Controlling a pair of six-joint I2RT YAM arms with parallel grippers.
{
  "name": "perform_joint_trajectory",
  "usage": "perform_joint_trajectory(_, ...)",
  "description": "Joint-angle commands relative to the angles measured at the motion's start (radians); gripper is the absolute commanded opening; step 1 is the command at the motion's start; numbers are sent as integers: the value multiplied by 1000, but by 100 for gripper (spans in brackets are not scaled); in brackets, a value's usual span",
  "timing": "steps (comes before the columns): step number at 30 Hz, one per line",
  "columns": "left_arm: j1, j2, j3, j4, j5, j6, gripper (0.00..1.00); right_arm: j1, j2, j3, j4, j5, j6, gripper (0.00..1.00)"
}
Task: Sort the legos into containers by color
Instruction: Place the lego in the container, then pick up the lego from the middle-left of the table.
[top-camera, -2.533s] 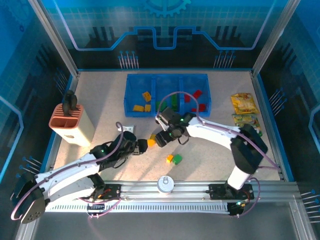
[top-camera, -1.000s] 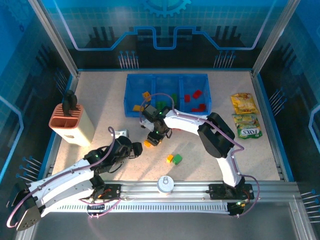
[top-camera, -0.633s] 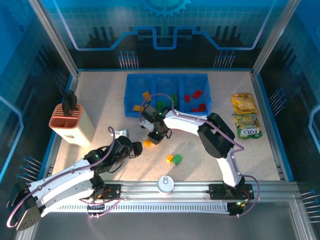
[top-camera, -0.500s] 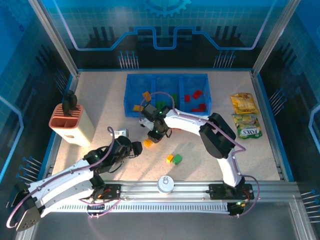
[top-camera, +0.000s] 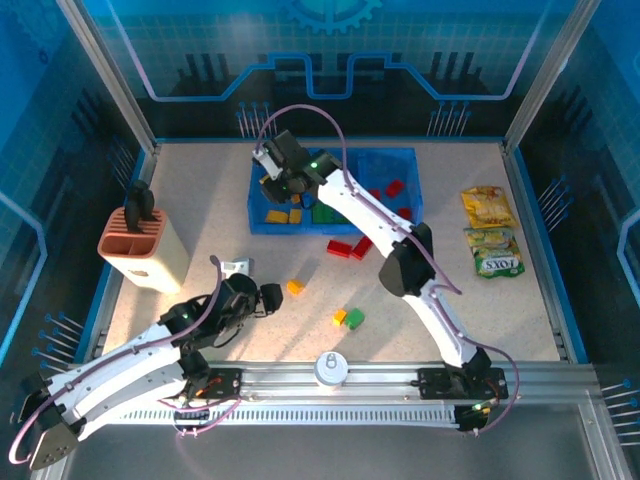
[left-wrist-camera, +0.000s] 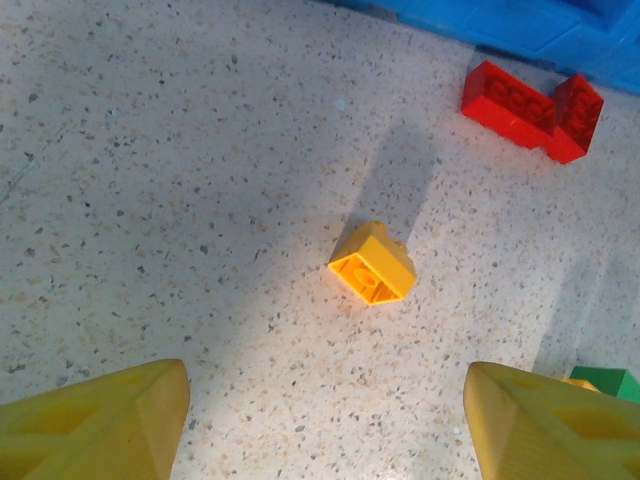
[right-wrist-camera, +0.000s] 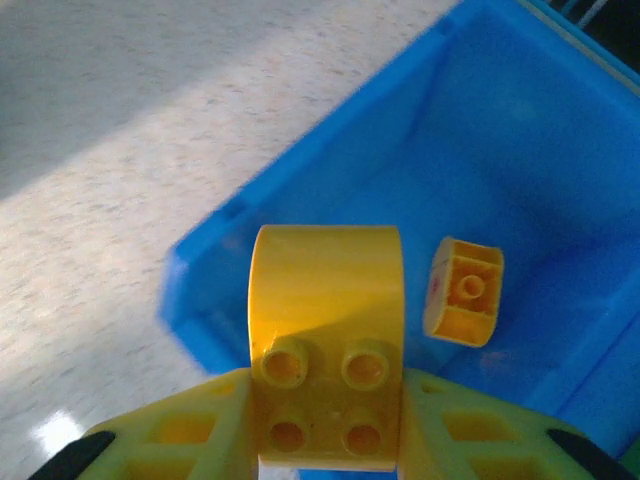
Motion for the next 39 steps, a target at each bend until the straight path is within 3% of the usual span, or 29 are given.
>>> perform_joint_trajectory(1, -2, 19, 34, -62, 30, 43, 74, -40, 103, 100, -145, 49, 51, 37)
perform_joint_trajectory(6, -4, 30, 39, -52, 42, 45, 75, -53, 36, -35, -12, 35, 64, 43)
perform_joint_trajectory(7, -4, 30, 42, -51, 42, 46, 75, -54, 30, -39, -4, 26, 62, 50)
perform_joint_trajectory(9, -4, 33, 49, -50, 42, 53, 75, -52, 14, -36, -2, 9, 56, 72)
perform_joint_trajectory(12, -4, 44, 60, -50, 41, 63, 77, -31, -43, -63, 12, 22, 37, 84)
perform_joint_trajectory(18, -4, 115, 75, -4, 47, 91, 79, 20, -250, -238, 59, 61, 20, 85)
perform_joint_trajectory(24, 6, 323, 158, 70, 78, 165, 84, 40, -618, -744, 266, 44, 60, 86)
perform_joint_trajectory(30, 45, 602, 309, 103, 126, 242, 87, 43, -935, -1217, 359, 76, 124, 86)
perform_joint_trajectory(35, 52, 813, 489, -41, 88, 291, 80, 39, -1124, -1504, 367, 115, 219, 86)
perform_joint_trajectory(39, 52, 872, 525, -99, 98, 305, 79, 30, -1260, -1700, 413, 101, 314, 86)
